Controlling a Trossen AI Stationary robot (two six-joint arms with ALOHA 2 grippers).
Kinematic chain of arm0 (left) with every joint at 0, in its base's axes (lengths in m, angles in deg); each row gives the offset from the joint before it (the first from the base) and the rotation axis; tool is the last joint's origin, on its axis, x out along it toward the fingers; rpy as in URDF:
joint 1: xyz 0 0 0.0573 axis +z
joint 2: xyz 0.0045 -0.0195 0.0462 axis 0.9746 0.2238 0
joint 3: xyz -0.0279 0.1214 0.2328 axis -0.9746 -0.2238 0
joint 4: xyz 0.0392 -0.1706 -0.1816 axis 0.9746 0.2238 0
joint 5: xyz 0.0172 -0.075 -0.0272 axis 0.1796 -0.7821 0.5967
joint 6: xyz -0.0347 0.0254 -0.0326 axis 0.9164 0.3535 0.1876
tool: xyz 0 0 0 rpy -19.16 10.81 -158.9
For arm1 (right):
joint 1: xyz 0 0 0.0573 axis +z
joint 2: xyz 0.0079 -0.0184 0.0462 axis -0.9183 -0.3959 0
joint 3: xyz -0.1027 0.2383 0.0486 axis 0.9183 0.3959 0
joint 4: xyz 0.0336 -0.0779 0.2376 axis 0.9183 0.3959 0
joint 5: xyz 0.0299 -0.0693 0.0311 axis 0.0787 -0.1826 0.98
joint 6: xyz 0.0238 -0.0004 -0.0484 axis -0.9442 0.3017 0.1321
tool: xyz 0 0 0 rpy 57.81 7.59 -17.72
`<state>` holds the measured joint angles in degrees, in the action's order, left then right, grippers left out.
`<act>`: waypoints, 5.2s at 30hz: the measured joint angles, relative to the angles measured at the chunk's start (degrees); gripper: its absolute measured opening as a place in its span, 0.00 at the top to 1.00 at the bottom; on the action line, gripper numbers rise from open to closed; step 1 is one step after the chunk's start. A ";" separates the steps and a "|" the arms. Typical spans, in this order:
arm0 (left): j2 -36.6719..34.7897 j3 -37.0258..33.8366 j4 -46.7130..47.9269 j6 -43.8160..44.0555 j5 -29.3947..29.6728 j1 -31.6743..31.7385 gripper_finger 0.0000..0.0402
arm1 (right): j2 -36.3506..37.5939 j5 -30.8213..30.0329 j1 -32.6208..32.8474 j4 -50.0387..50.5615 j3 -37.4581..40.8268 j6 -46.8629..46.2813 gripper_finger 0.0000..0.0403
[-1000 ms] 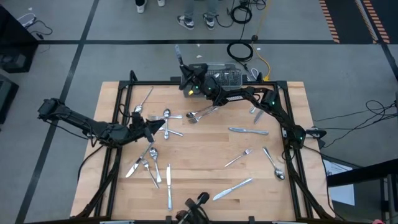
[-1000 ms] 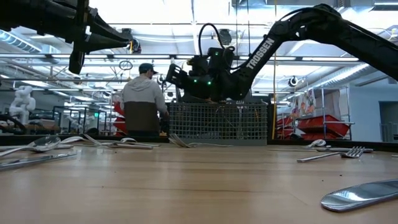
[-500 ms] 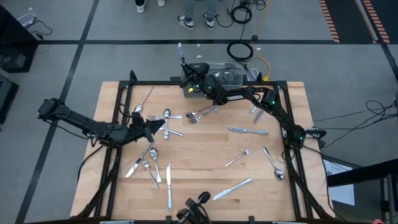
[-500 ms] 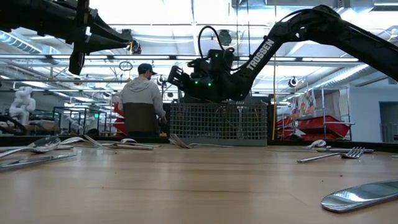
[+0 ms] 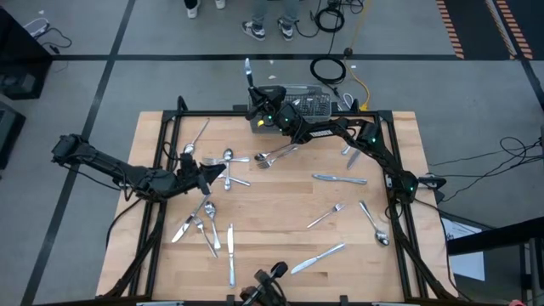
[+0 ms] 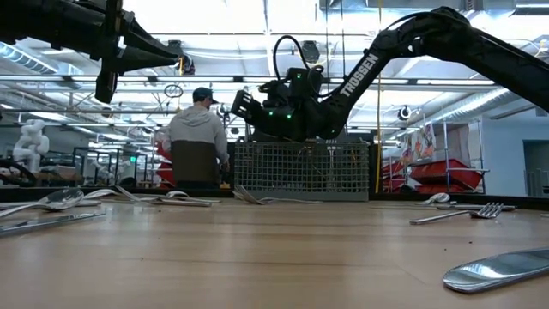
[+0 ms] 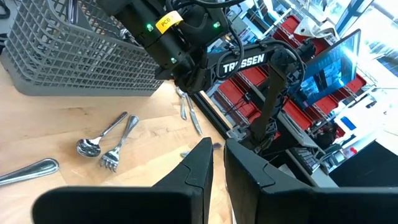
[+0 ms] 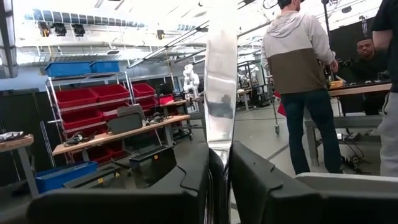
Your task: Sort silverware
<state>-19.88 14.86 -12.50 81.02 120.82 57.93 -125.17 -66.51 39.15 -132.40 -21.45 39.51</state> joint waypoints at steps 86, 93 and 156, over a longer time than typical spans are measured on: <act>-0.02 0.00 0.02 -0.04 -1.18 0.00 0.88 | 3.39 0.03 0.17 4.52 0.02 2.19 0.85; -0.02 0.00 0.04 -0.15 -1.95 -0.01 0.88 | 3.39 -1.52 0.09 5.44 0.02 0.03 0.87; -0.02 0.02 0.63 -0.39 -2.08 -0.02 0.88 | 13.30 1.33 4.96 -2.17 14.88 5.95 1.00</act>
<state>-19.90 14.88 -11.87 80.63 118.74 57.92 -111.87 -65.18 44.11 -134.57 -6.57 45.46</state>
